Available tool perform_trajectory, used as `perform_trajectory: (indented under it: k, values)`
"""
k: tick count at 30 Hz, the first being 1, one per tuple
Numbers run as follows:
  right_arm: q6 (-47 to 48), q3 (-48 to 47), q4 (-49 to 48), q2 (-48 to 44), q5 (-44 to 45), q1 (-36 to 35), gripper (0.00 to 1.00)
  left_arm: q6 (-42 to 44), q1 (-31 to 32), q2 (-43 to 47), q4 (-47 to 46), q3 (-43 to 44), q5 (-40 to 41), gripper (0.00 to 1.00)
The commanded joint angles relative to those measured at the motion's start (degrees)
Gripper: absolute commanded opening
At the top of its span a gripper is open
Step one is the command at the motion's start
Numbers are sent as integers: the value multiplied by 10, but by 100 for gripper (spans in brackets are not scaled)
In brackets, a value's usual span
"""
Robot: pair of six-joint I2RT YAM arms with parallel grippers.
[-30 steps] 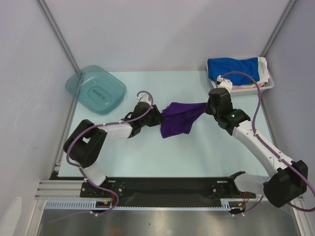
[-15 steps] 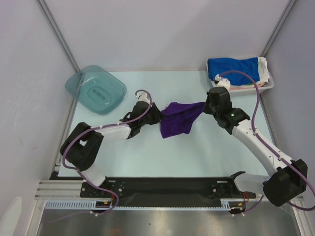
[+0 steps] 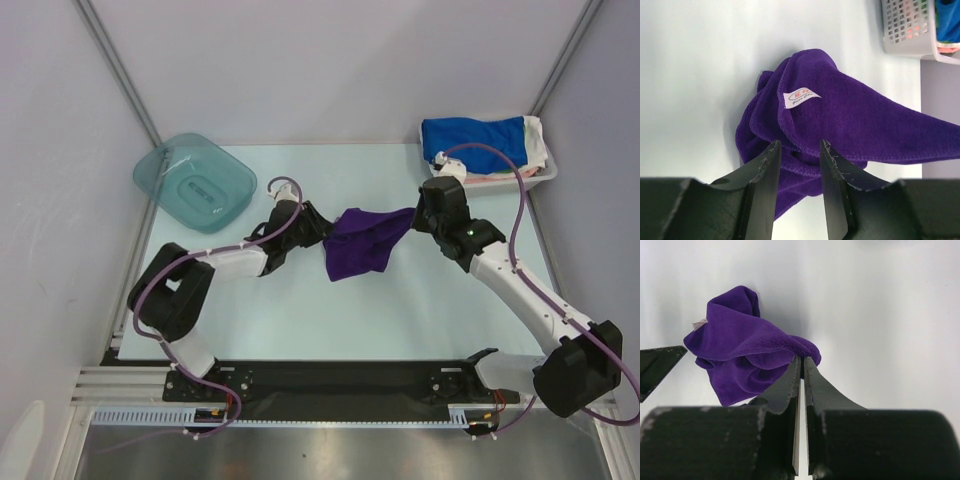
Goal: Fold and stack the towels
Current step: Flatten out the crumpled towel
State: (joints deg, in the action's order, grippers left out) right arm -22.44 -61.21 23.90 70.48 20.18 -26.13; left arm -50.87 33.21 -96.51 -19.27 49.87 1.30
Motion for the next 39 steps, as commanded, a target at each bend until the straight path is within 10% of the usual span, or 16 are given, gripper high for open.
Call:
perform_trajectory:
  k: [1,17,23,39]
  values:
    - [-1,-24,-20,1,-4,1,4,-25,-4,-29,-27,35,1,41]
    - [0,-24,-22,12,-8,2,4,-30,-12,-74,-9,81,-9,31]
    - [-2,-33,-24,18,-11,2,4,-24,-17,-60,-10,82,-9,0]
    - [35,-257,-50,98,-46,56,0,145,-39,69,188,344,99,0]
